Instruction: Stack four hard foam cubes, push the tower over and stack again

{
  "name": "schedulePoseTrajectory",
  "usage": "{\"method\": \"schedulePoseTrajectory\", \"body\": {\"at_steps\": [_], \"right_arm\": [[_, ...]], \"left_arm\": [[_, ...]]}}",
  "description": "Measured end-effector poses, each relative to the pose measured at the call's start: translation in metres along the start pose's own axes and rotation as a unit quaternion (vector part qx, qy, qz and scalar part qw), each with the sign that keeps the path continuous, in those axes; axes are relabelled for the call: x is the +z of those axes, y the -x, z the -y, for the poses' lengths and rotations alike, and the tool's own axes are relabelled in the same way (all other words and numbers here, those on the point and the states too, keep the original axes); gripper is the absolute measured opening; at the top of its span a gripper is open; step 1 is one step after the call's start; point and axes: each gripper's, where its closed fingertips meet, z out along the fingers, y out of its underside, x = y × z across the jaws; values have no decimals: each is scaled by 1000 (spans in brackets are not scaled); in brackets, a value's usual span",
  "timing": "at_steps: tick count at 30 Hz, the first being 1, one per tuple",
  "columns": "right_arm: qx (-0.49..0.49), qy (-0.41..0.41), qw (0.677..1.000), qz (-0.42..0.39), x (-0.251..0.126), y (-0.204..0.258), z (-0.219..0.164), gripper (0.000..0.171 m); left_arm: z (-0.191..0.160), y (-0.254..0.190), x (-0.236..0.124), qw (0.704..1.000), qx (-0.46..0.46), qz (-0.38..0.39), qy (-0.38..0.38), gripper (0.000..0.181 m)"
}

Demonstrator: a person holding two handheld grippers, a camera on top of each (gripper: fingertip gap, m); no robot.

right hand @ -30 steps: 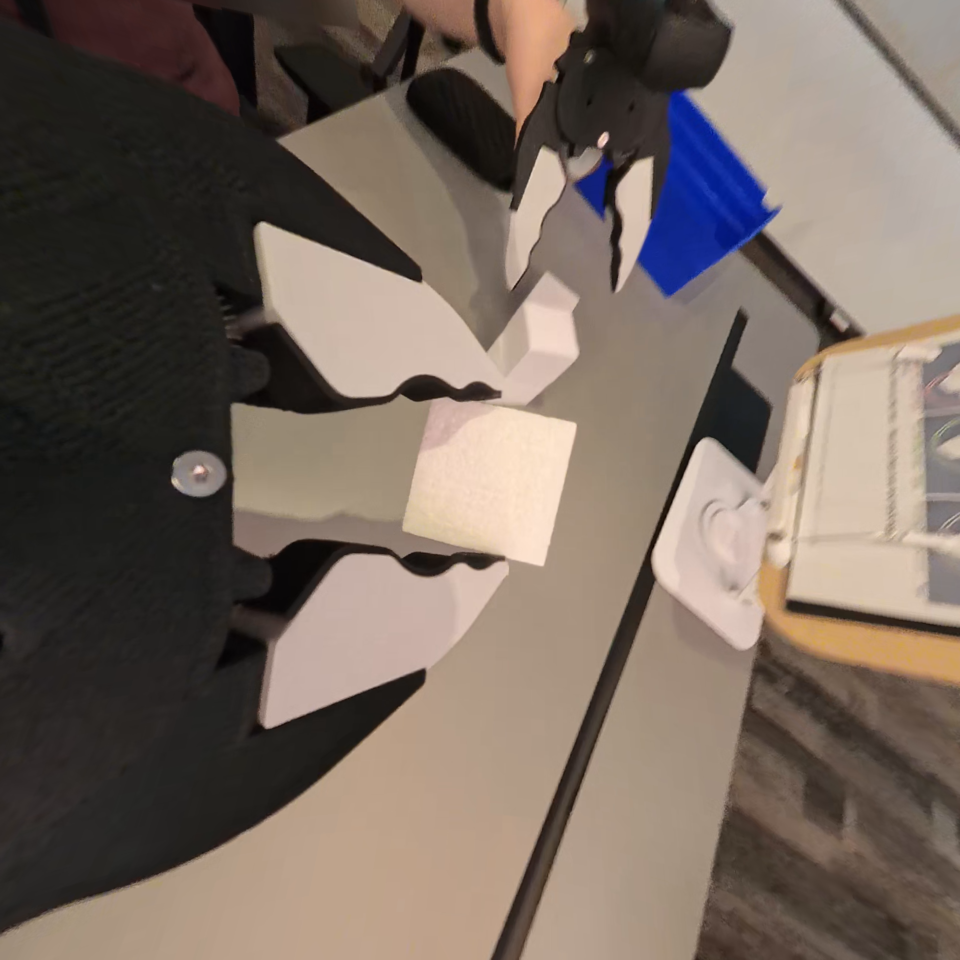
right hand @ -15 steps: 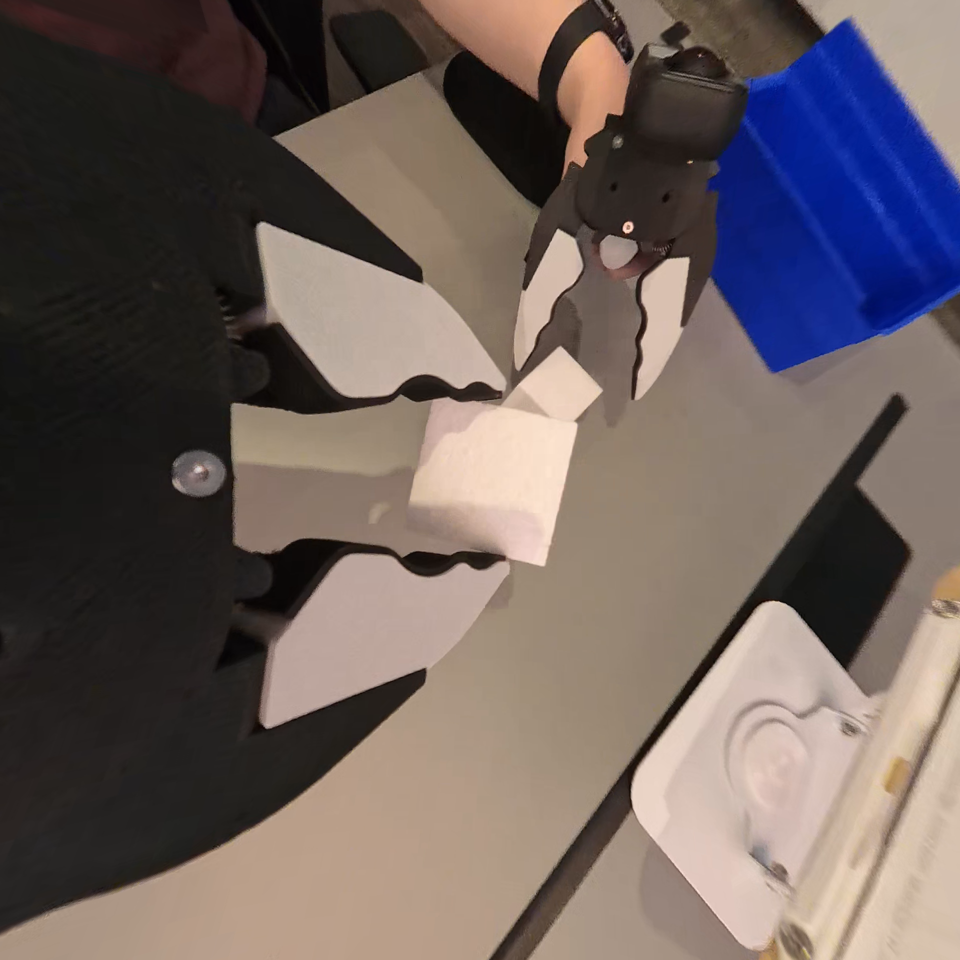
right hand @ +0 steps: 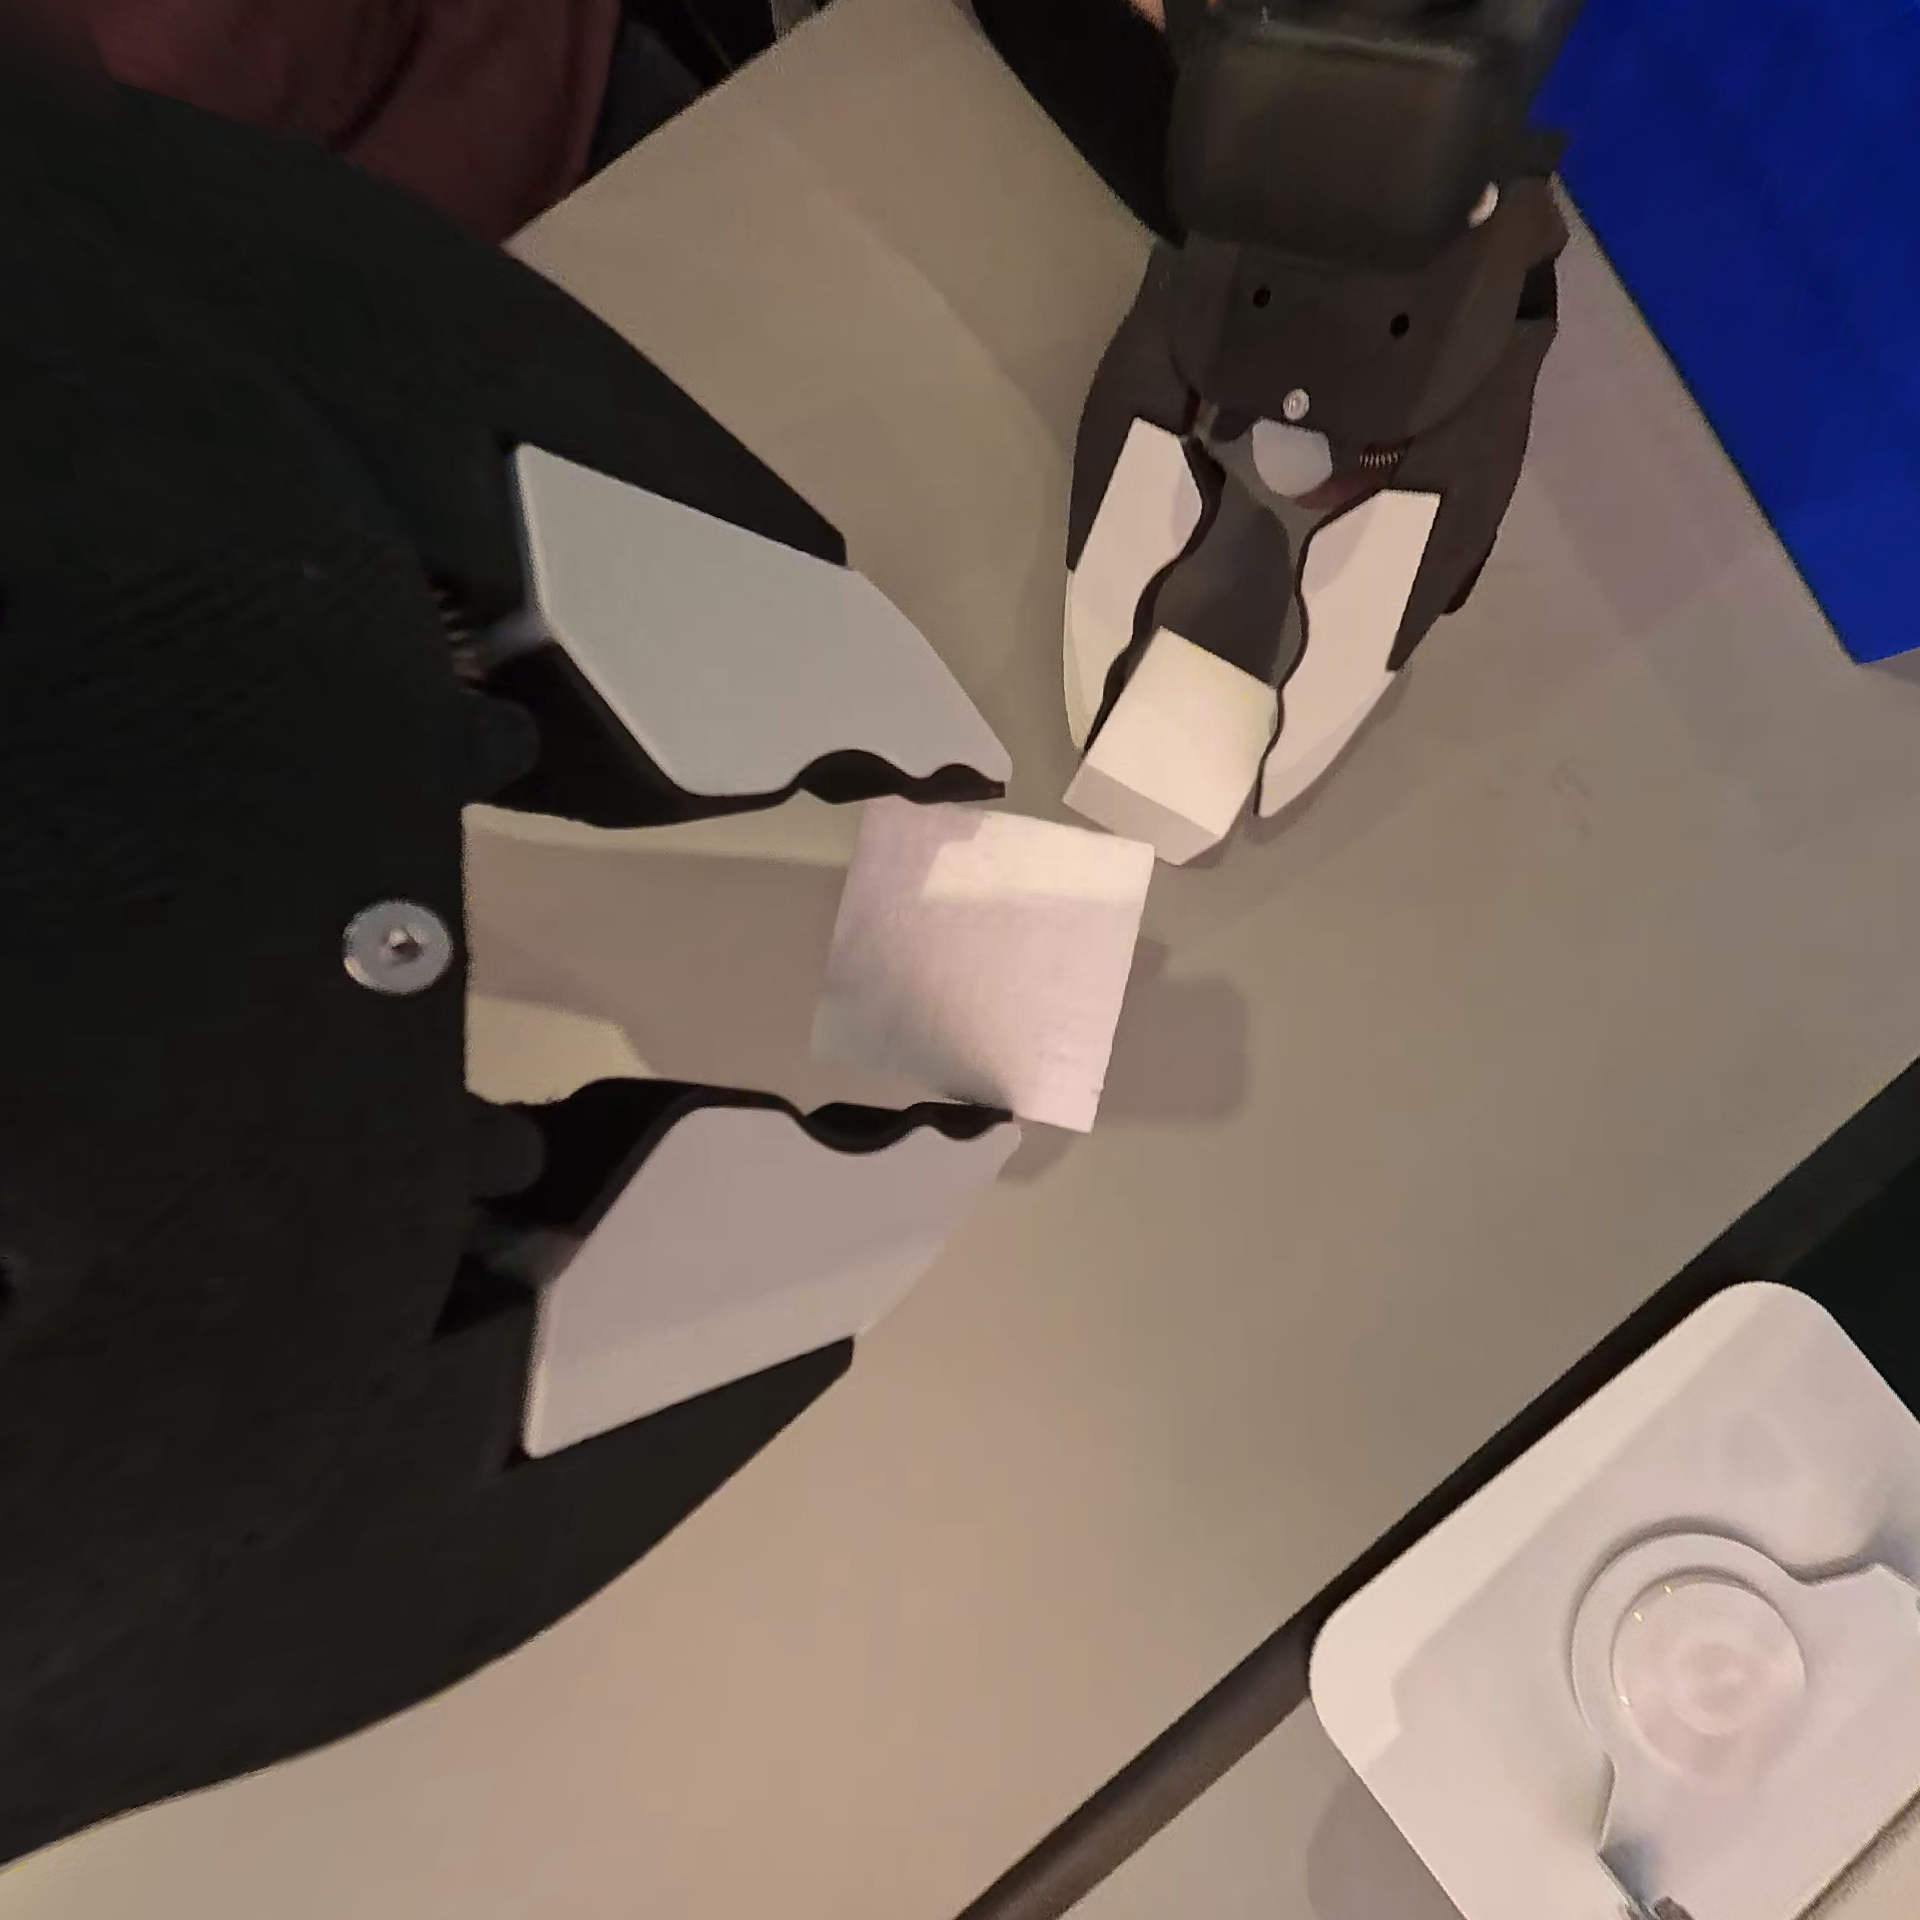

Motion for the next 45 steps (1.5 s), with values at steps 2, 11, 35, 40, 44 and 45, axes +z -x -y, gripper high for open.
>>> {"method": "schedulePoseTrajectory", "body": {"at_steps": [2,11,35,40,44,45], "right_arm": [[-12,16,1000,-9,5,0,-2,57],[-22,38,999,-13,15,1,-7,57],[63,-118,991,-22,-127,-84,-50,80],[137,-145,980,-14,-149,-114,-75,77],[163,-151,975,-11,-155,-127,-87,77],[167,-150,974,-11,-155,-129,-88,77]], "left_arm": [[2,-3,-3,1000,7,0,-2,57],[14,-15,-7,1000,16,-6,-22,57],[154,9,-87,992,-101,35,-64,56],[165,15,-63,992,-100,74,-19,57],[167,11,-47,989,-127,71,-4,57],[167,9,-45,989,-133,70,-2,56]]}}
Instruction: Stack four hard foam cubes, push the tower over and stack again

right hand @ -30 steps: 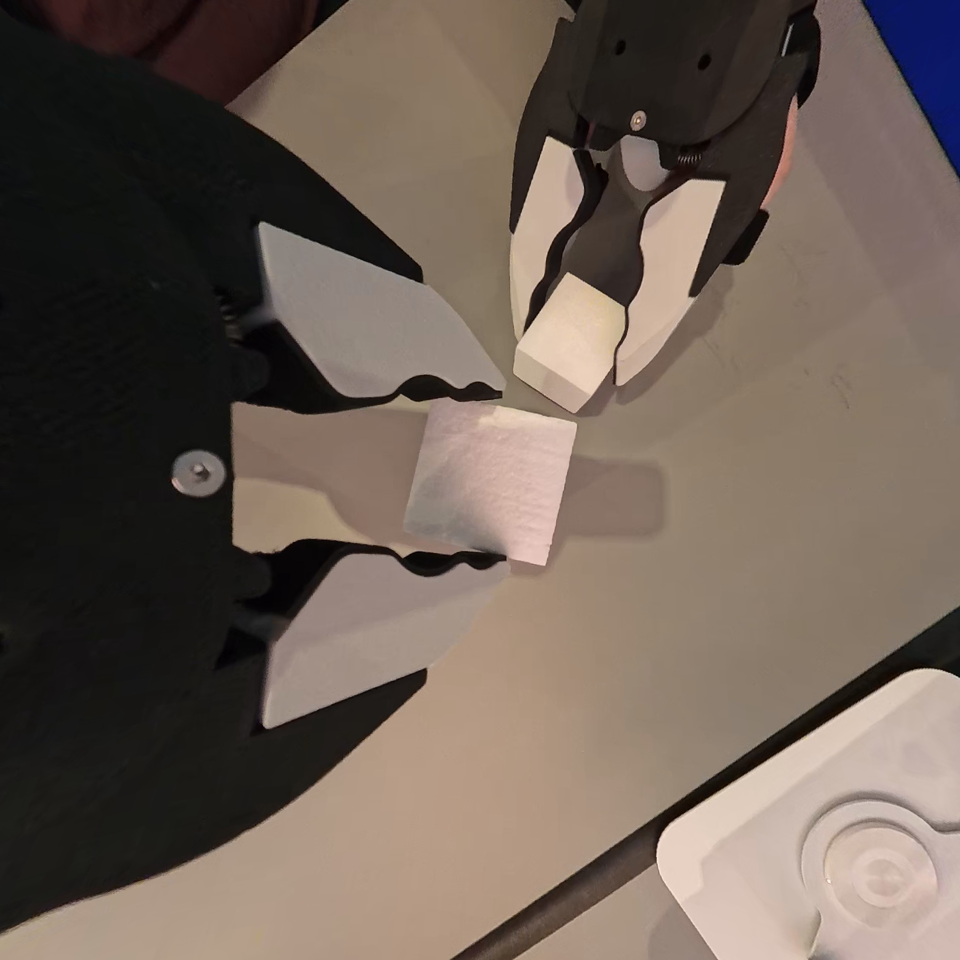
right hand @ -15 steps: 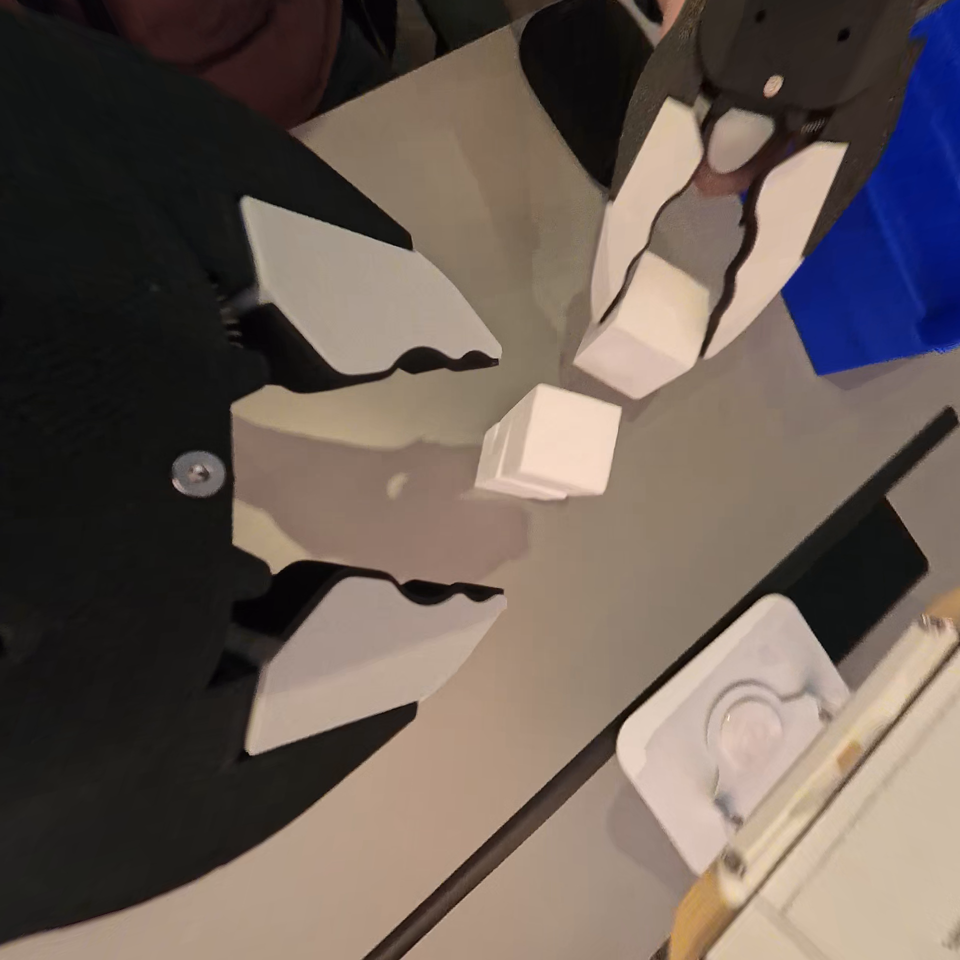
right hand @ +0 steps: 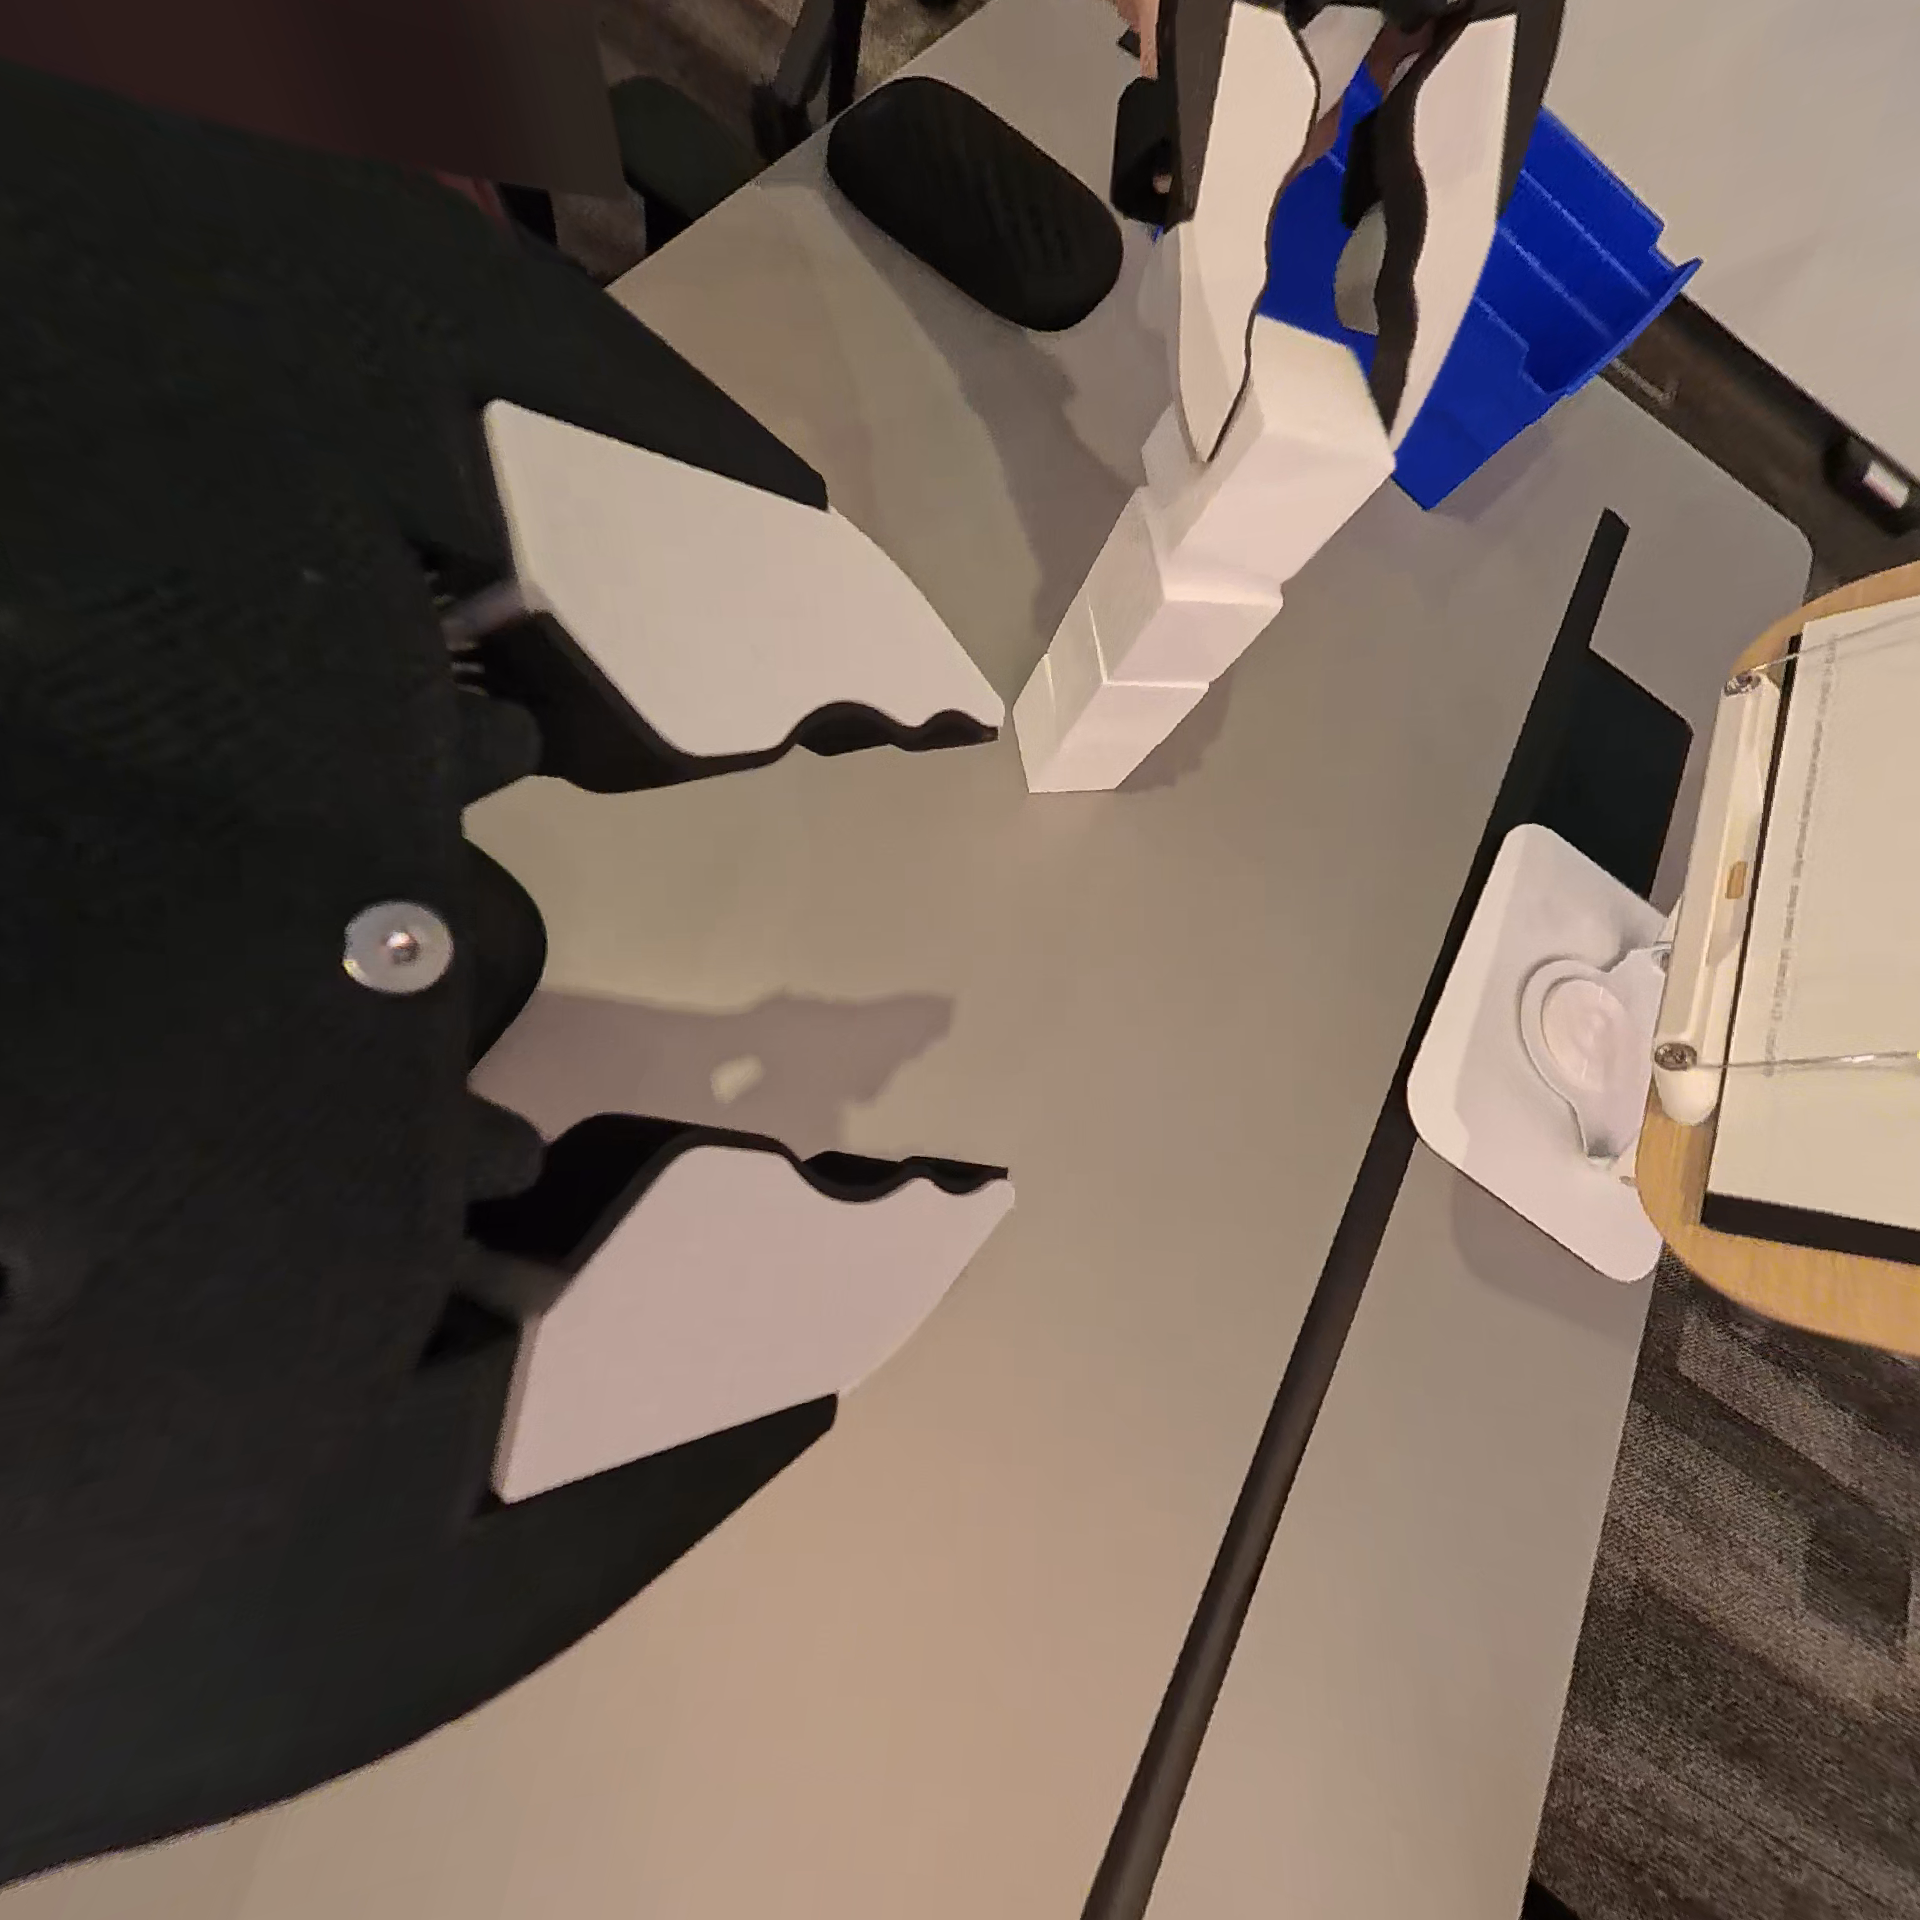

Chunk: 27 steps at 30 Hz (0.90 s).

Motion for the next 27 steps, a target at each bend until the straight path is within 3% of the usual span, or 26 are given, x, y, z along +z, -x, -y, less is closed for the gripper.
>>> {"method": "schedulePoseTrajectory", "body": {"at_steps": [15,19,27], "right_arm": [[2,33,999,4,5,-5,-11,77],[9,34,999,0,3,-9,-14,77],[15,33,999,4,0,-15,-17,77]], "left_arm": [[1,2,10,999,33,39,-1,58],[-2,3,11,997,45,57,5,90],[-7,14,-30,994,1,65,-86,86]]}}
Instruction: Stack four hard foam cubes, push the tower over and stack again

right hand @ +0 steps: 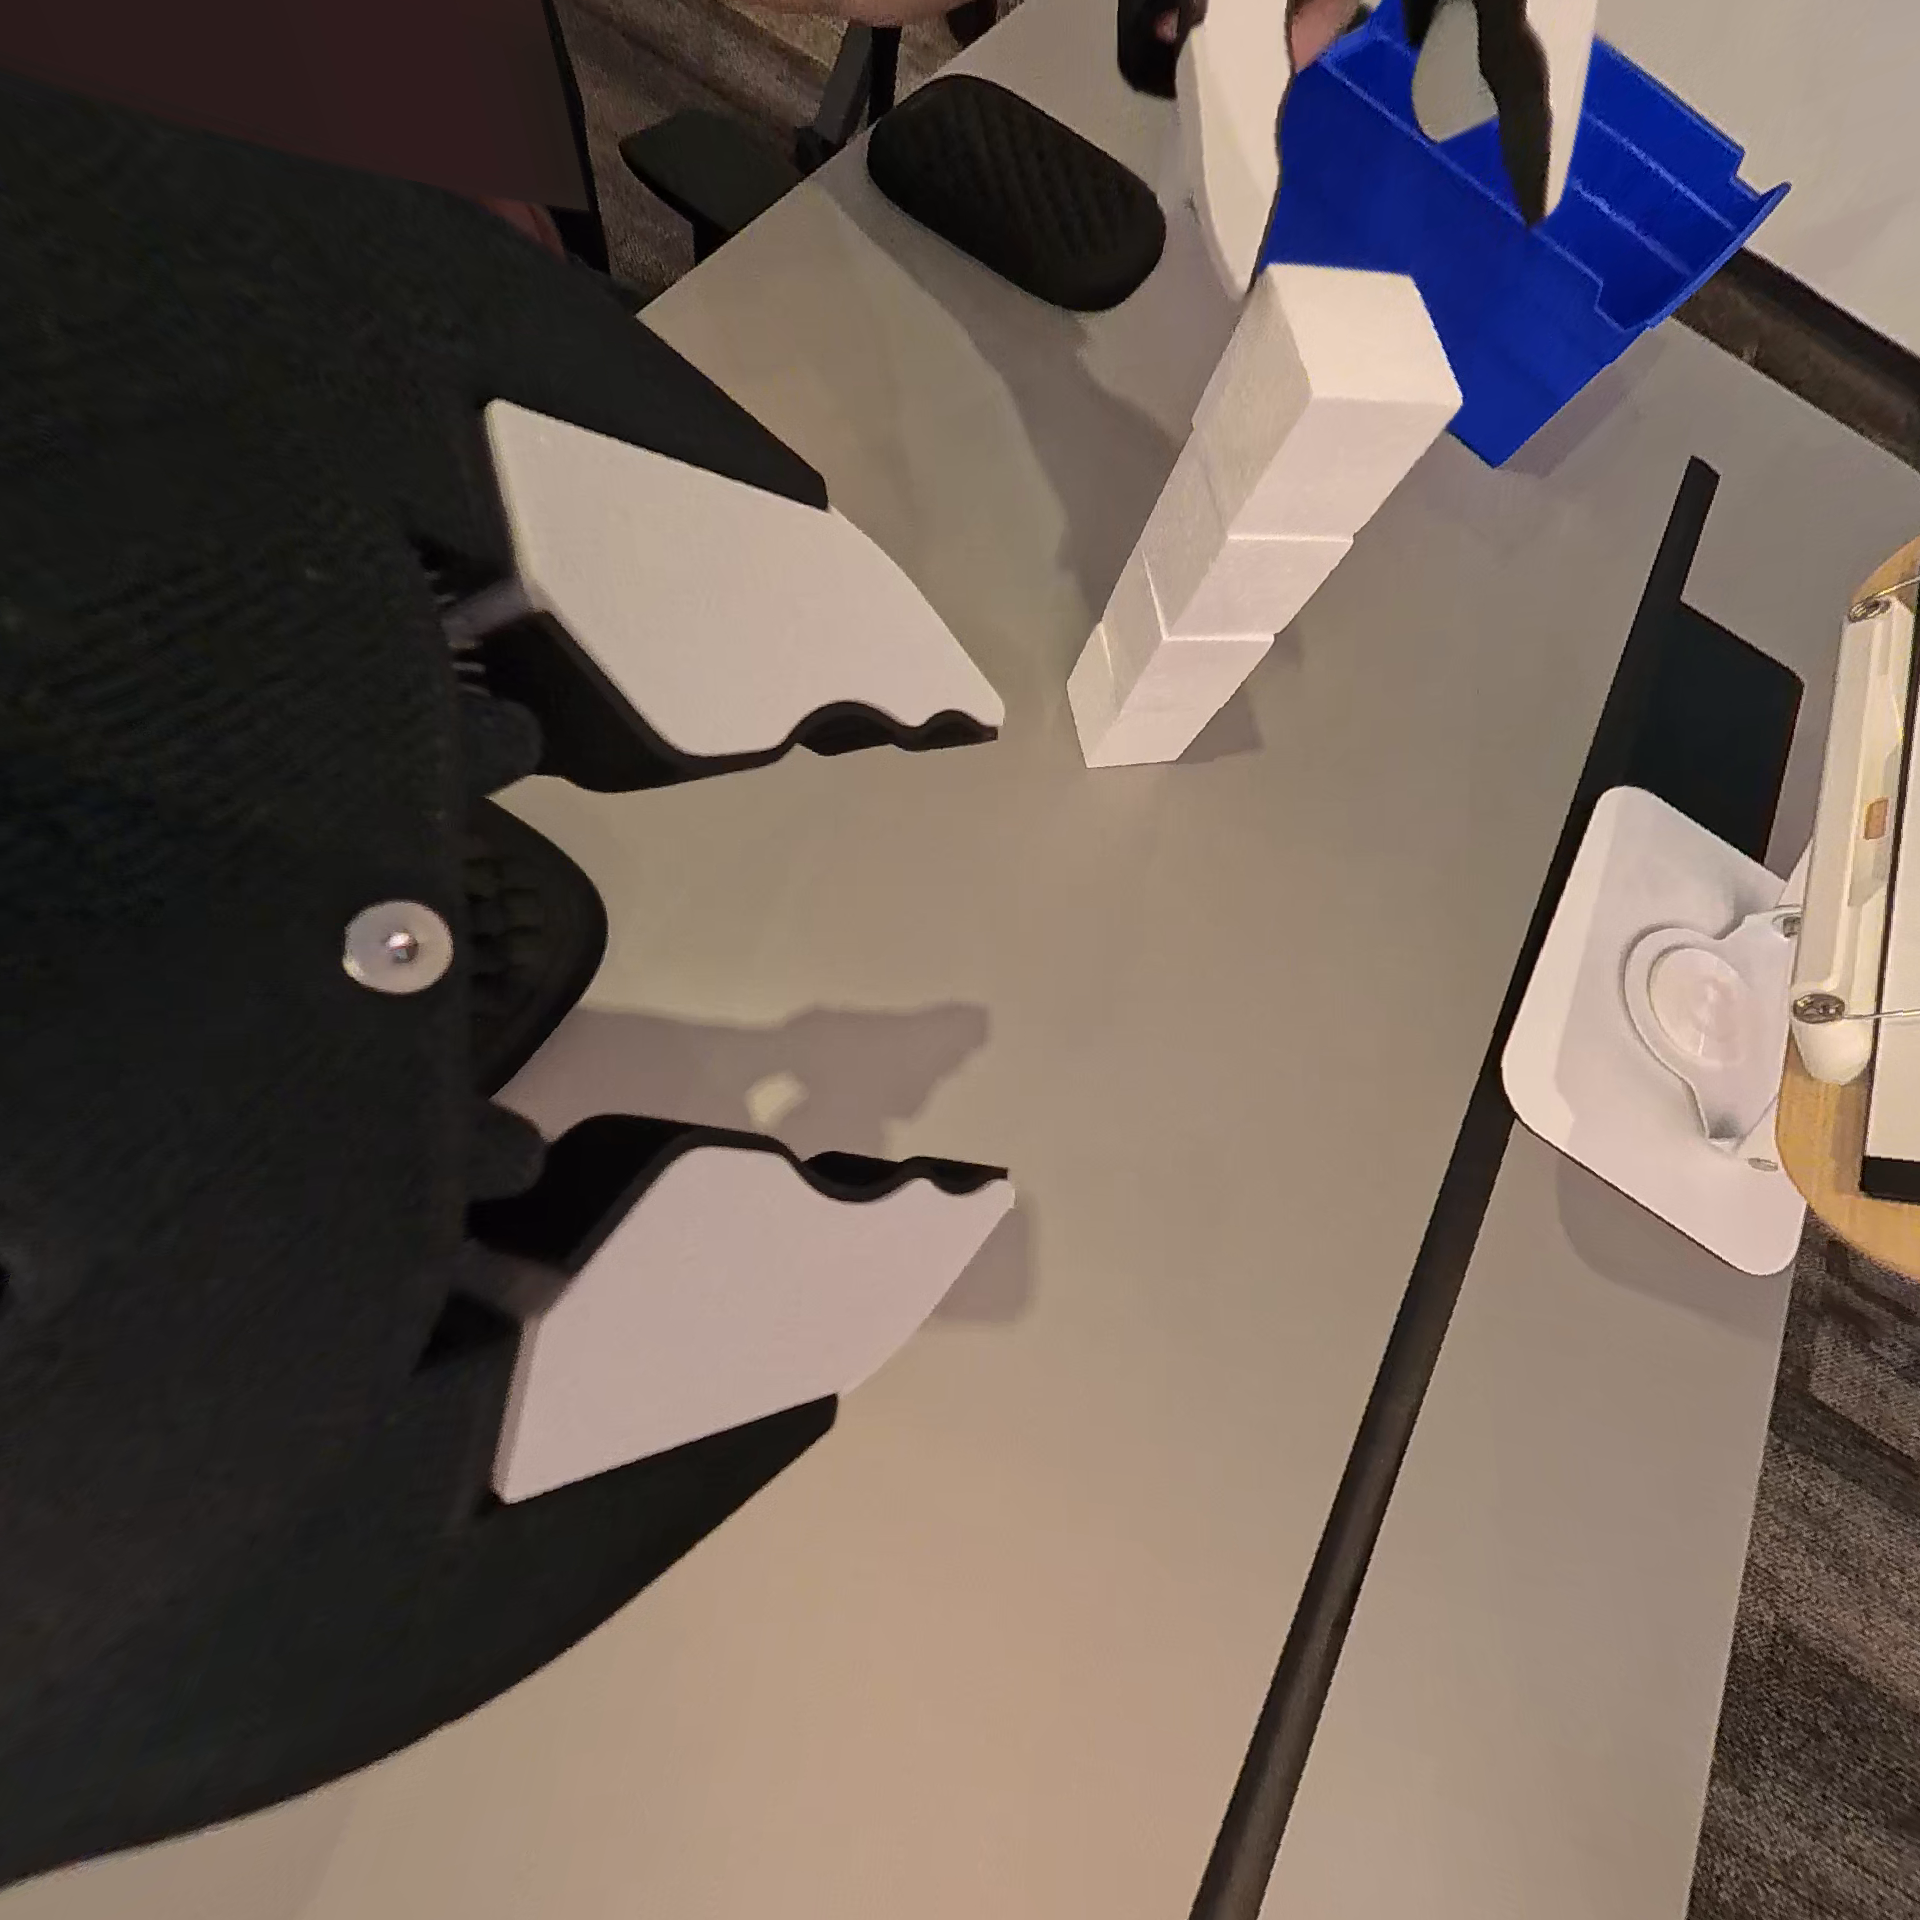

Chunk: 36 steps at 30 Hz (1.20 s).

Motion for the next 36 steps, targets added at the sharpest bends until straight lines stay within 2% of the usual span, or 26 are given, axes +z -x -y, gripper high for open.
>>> {"method": "schedulePoseTrajectory", "body": {"at_steps": [3,7,8,9,10,13,16,19,23,30,36], "right_arm": [[5,-2,1000,2,-4,-5,-3,77],[28,-17,999,-2,-14,-19,-5,76],[34,-17,999,-6,-16,-24,-6,76],[40,-15,999,-10,-17,-29,-9,75],[45,-11,999,-16,-19,-34,-13,75],[63,-9,998,-24,-25,-46,-21,74],[81,-20,996,-24,-31,-53,-23,73],[91,-21,995,-28,-34,-59,-26,73],[97,-21,995,-28,-36,-62,-28,72],[100,-3,995,-12,-30,-56,-31,71],[96,3,995,7,-28,-53,-34,68]], "left_arm": [[-31,16,-9,999,-40,6,7,79],[-105,37,7,992,-110,12,66,63],[-125,37,14,988,-129,0,86,42],[-142,33,21,984,-145,-24,103,10],[-155,31,27,978,-170,-35,115,0],[-183,23,42,964,-218,-61,141,0],[-205,32,54,962,-200,-26,183,0],[-205,28,62,962,-189,-22,197,0],[-188,19,74,967,-160,-16,199,0],[-120,3,92,984,-40,39,168,0],[-65,-50,110,989,28,8,146,0]]}}
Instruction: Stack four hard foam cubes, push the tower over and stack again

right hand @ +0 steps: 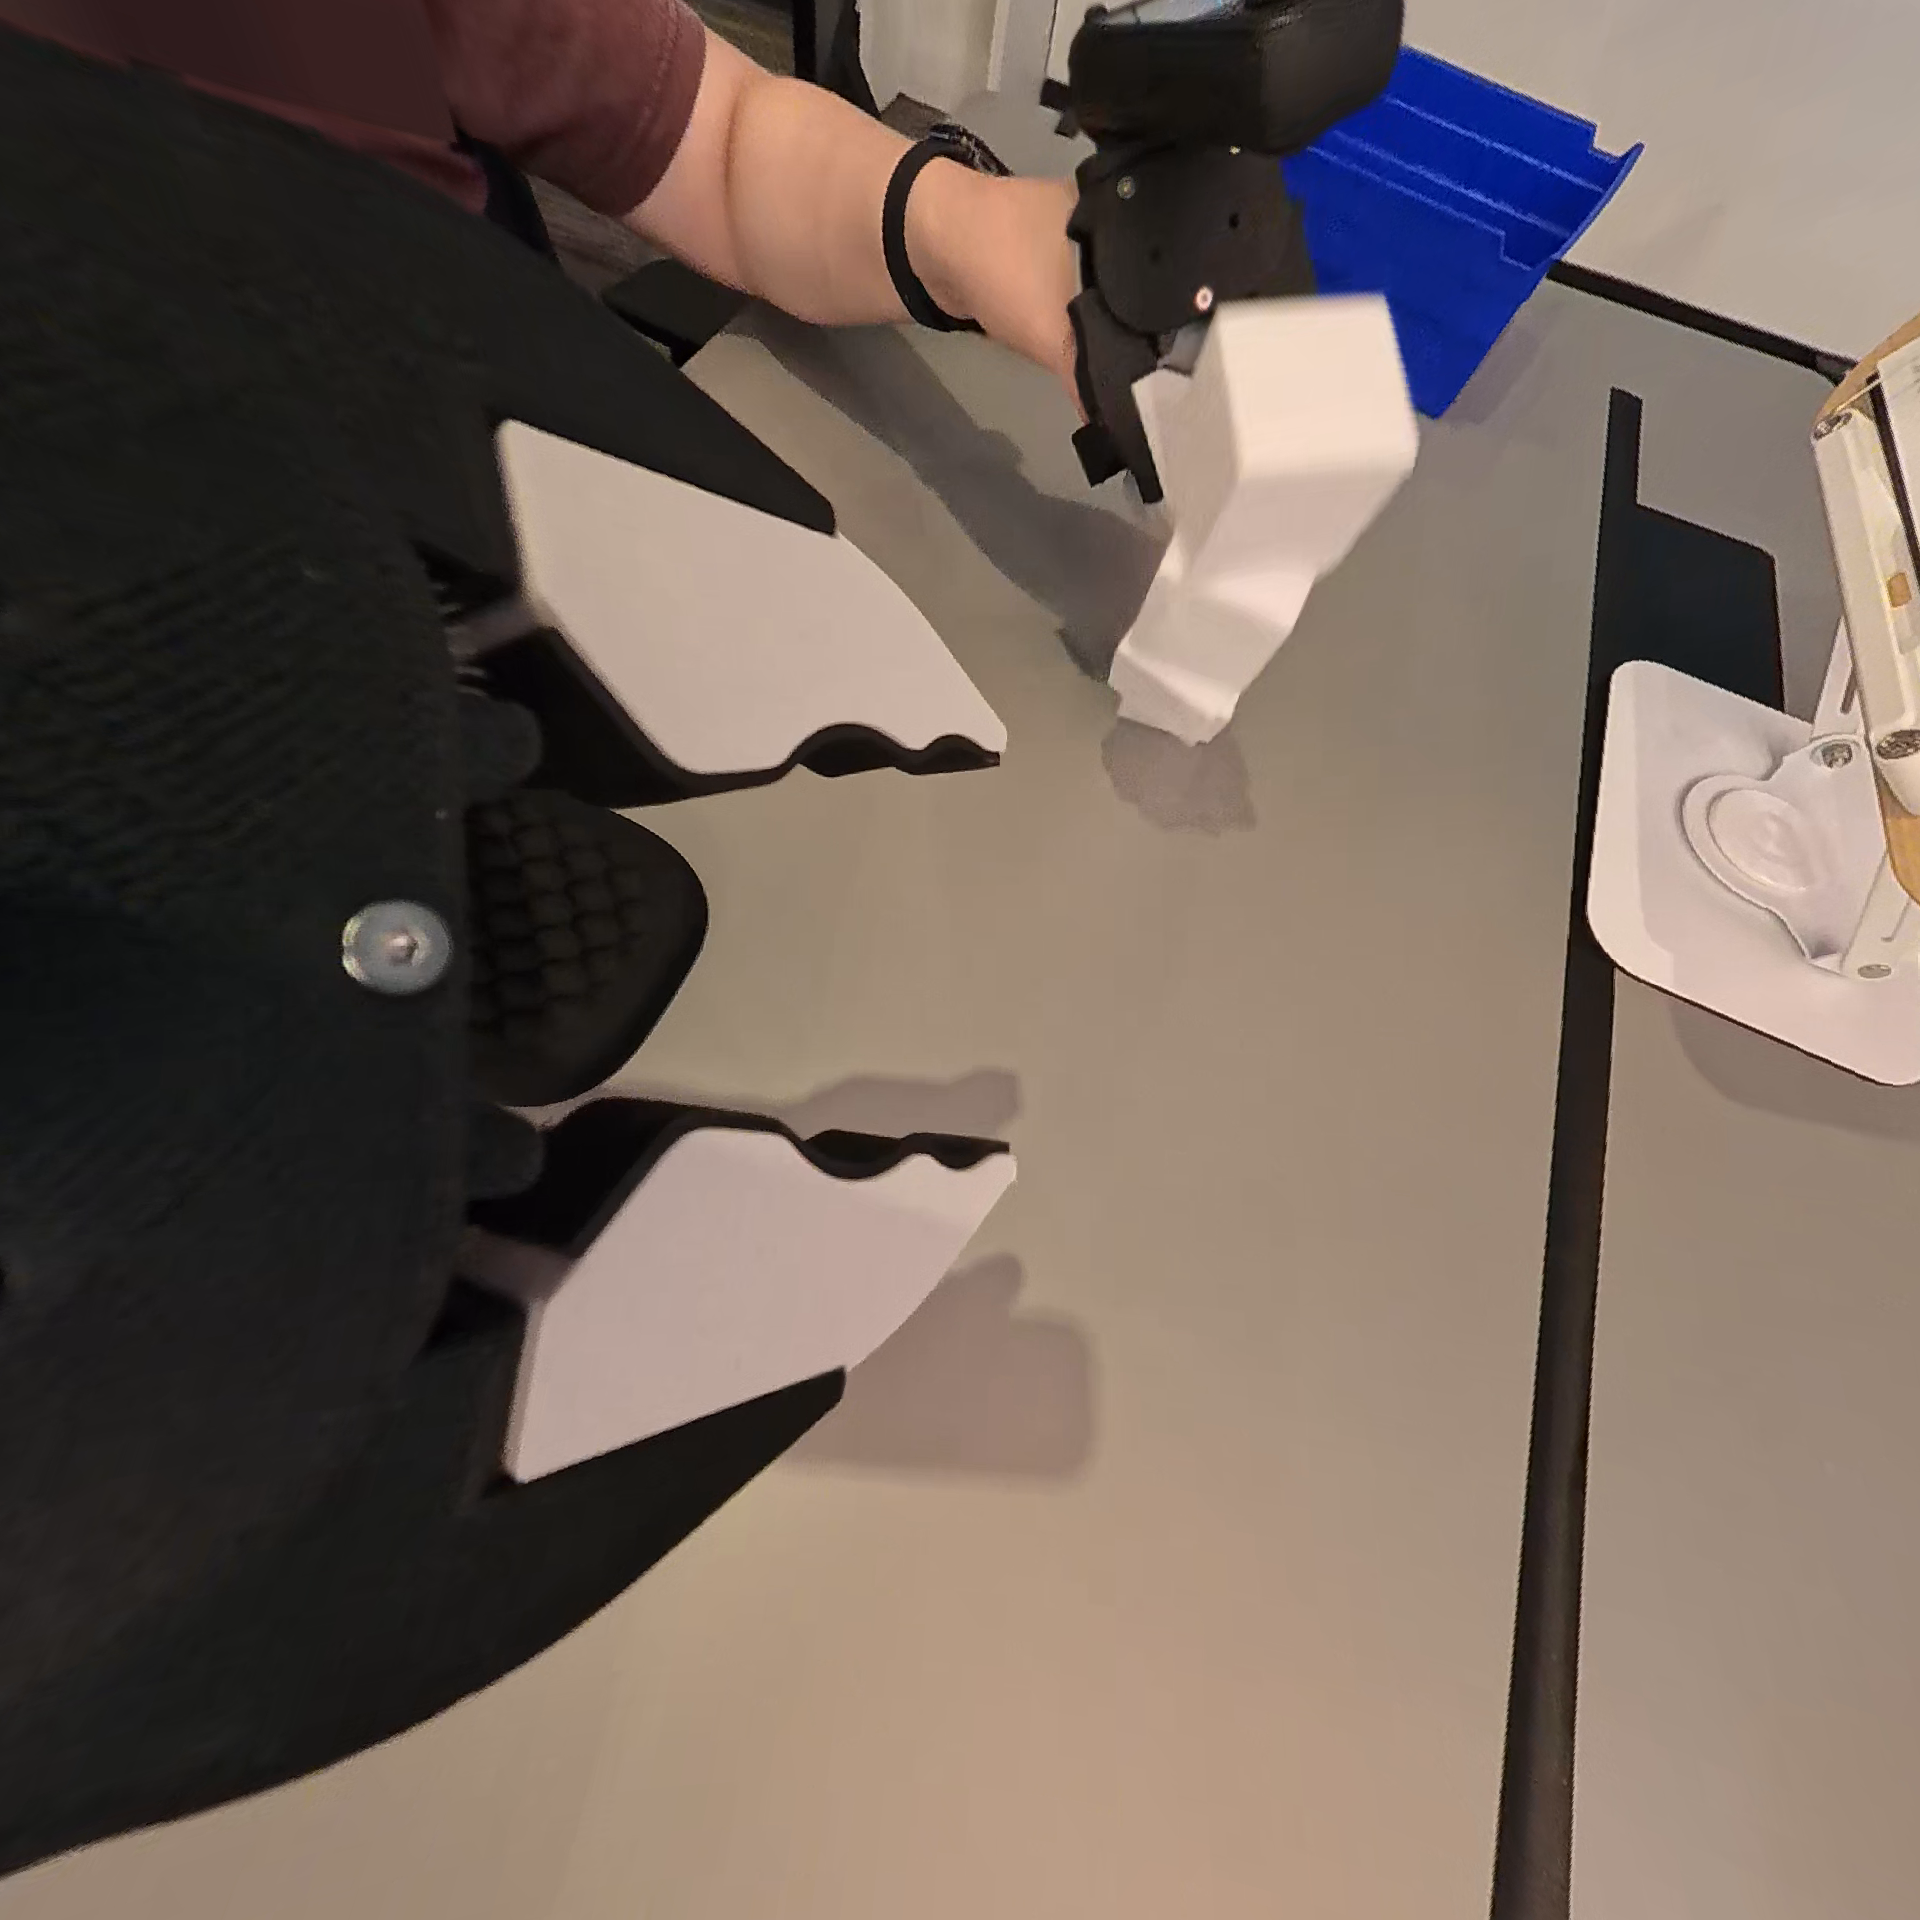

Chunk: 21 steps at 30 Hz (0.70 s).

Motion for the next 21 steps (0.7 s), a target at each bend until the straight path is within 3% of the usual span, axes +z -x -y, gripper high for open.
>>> {"method": "schedulePoseTrajectory", "body": {"at_steps": [5,10,14,17,21], "right_arm": [[14,-13,1000,12,-8,-12,-5,67],[38,-35,999,14,-21,-35,-12,67],[62,-36,997,1,-23,-54,-18,67],[72,-31,997,-26,-23,-69,-22,67],[58,37,990,-124,-18,-96,-43,62]], "left_arm": [[26,-14,-9,998,-18,-23,-55,2],[25,-11,-22,990,-39,-63,-122,47],[19,-12,-20,981,7,-91,-169,84],[10,-16,-9,979,79,-95,-163,86],[3,-20,13,978,144,-93,-116,92]]}}
